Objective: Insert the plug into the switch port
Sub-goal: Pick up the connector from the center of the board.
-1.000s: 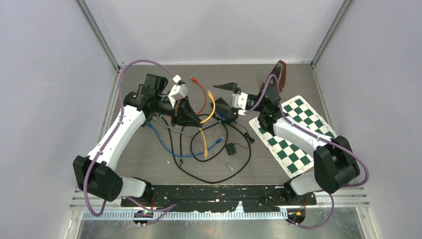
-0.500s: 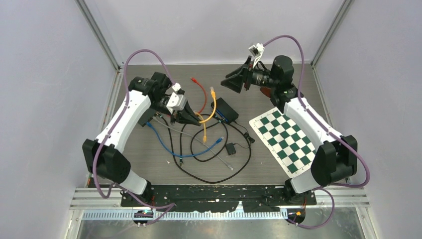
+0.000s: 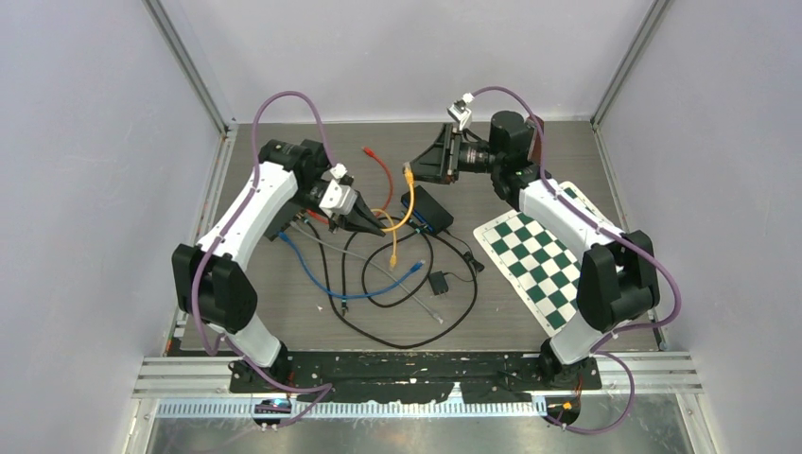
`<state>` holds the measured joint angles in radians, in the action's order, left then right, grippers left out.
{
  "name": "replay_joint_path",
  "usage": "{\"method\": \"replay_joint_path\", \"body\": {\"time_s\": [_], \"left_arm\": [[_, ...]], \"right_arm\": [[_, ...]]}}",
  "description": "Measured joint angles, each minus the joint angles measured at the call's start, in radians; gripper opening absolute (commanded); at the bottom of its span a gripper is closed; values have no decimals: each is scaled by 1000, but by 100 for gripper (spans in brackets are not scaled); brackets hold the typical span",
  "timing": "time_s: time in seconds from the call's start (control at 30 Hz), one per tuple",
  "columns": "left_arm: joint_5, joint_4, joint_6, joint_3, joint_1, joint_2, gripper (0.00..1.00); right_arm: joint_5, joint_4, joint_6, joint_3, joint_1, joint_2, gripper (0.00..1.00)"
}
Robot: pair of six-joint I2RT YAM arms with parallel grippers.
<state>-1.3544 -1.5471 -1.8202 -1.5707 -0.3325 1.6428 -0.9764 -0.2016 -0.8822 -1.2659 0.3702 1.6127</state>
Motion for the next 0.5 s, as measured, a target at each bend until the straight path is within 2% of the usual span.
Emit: {"method": "replay_joint_path", "body": {"time_s": [0.3,0.5], "left_arm": [[0,-6,-3,0,0,19,0],[2,-7,2,0,0,19,0]], "right_arm": [[-20,-142,-121,0,6,17,66],[50,-31,-91,-6,-53,-16,67]]}}
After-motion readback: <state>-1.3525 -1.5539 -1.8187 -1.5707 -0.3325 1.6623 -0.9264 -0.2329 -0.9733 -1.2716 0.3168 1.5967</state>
